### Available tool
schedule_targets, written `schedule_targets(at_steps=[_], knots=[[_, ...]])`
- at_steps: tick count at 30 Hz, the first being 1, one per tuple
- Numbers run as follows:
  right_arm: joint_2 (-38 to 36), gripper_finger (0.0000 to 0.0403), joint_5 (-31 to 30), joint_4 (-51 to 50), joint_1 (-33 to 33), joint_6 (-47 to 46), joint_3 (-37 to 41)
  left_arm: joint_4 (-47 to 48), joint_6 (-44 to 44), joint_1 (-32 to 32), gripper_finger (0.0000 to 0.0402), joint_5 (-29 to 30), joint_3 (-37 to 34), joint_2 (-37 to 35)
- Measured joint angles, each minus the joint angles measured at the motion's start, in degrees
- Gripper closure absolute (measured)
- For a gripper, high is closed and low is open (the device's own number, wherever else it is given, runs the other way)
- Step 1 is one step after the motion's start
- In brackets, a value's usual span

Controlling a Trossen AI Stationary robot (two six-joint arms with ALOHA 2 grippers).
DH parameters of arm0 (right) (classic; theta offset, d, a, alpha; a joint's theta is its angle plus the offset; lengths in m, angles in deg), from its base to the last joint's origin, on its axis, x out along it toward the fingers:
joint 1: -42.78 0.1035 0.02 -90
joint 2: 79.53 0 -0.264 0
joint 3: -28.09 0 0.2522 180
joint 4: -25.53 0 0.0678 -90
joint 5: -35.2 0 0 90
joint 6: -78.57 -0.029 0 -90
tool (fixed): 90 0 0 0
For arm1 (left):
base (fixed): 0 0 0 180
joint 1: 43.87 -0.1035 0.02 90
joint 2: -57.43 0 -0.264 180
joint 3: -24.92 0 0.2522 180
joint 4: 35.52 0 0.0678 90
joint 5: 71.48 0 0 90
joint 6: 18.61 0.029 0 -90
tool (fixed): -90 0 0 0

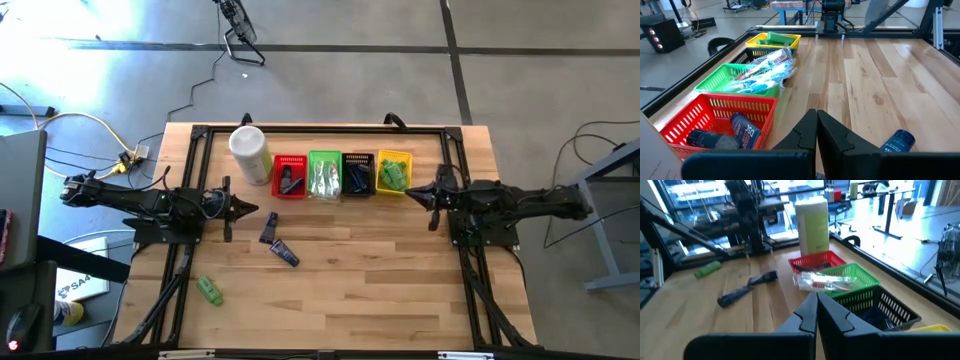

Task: Pick & Place Travel size toiletries
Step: Put the blue shave cream into the red bin

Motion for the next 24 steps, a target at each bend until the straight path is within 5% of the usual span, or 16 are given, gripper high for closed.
schedule_targets(at_steps=[24], knots=[[-2.89, 0.04, 2.6, 10.43, 0.0, 1.31, 6.27, -8.04, -11.35, 0.0, 0.0394, -1.74, 0.0, 0.79]])
